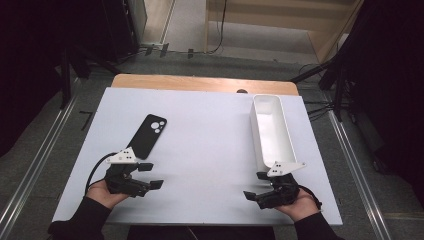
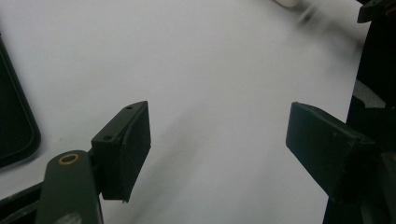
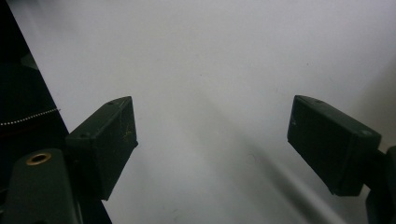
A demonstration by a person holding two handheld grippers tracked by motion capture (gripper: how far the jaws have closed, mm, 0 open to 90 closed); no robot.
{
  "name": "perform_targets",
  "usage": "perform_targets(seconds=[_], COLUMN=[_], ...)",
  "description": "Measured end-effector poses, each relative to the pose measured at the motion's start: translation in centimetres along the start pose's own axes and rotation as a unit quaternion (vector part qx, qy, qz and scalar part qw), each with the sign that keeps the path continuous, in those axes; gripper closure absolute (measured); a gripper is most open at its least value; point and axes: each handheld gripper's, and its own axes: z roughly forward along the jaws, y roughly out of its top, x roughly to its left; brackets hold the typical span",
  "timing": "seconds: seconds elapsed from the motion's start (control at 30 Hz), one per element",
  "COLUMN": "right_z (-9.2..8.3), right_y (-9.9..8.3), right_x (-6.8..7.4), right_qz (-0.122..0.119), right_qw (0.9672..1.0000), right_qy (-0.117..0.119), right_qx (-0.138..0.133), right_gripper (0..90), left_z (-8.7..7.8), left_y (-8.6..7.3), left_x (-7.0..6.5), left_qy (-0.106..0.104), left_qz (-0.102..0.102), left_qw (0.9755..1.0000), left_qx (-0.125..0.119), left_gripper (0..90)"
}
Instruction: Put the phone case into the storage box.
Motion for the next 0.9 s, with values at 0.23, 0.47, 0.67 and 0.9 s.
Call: perform_targets(seconds=[0.23, 0.47, 0.67, 0.9], right_z=[-0.06, 0.02, -0.01, -0.08], right_y=[-0.02, -0.01, -0.03, -0.16], right_x=[-0.12, -0.03, -0.03, -0.14], right_qz=[0.024, 0.019, 0.020, 0.018], right_qw=[0.9997, 0.9998, 0.9997, 0.9998], right_qy=[0.002, 0.000, 0.002, 0.001], right_qx=[-0.011, -0.004, -0.010, -0.010], right_gripper=[14.2, 14.2, 14.5, 14.5], left_z=[0.07, 0.09, 0.13, 0.19], left_y=[-0.02, 0.00, -0.03, -0.03], left_x=[-0.02, -0.04, -0.09, -0.02], left_qy=[0.001, 0.000, -0.002, -0.002], left_qz=[0.000, 0.000, -0.001, -0.004], left_qw=[1.0000, 1.0000, 1.0000, 1.0000], left_qx=[0.004, 0.003, 0.003, 0.003], left_gripper=[22.2, 22.2, 22.2, 22.2])
